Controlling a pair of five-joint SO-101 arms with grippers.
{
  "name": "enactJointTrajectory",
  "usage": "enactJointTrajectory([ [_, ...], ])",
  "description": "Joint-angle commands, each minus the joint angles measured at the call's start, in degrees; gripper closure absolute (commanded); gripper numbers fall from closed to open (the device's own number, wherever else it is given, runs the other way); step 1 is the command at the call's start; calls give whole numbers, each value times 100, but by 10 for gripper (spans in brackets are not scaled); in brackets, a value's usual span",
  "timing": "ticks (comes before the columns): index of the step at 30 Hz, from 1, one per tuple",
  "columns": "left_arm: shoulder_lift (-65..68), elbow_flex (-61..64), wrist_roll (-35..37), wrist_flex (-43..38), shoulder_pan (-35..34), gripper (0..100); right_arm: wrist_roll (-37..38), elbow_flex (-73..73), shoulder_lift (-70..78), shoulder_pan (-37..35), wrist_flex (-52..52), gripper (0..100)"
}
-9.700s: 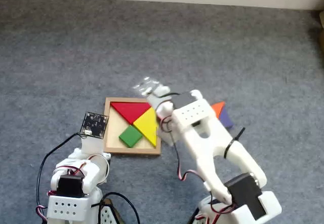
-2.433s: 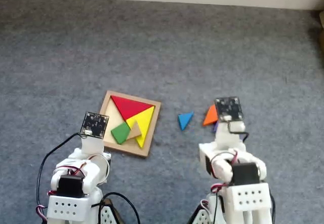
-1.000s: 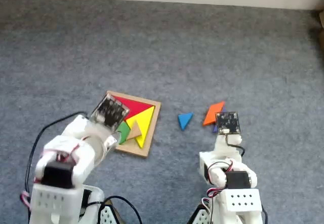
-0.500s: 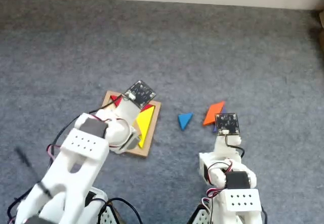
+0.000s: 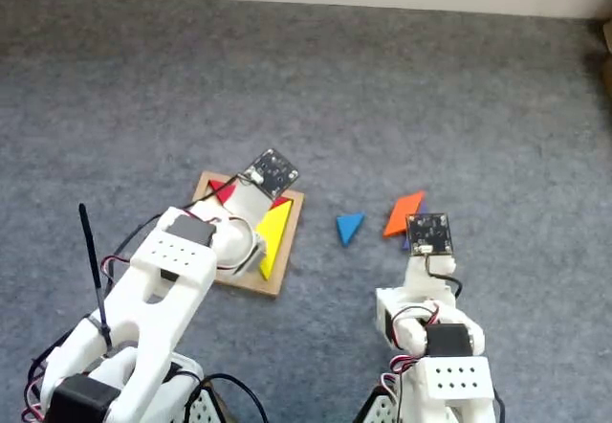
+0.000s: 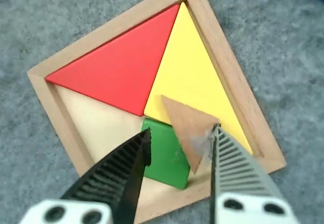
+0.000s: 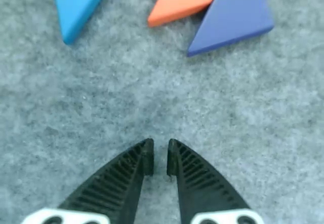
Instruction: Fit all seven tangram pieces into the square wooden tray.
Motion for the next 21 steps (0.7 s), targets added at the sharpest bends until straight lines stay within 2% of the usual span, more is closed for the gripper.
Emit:
enactJointTrajectory([
  [1, 4, -251, 35, -167, 4, 817, 9, -31, -57, 84, -92, 936],
  [8, 13, -224, 18, -396, -532, 818, 9, -31, -57, 84, -92, 936],
  [18, 13, -180, -9, -404, -752, 816, 9, -31, -57, 84, -92, 936],
  [21, 13, -145, -9, -677, -945, 816, 9, -31, -57, 84, -92, 936],
])
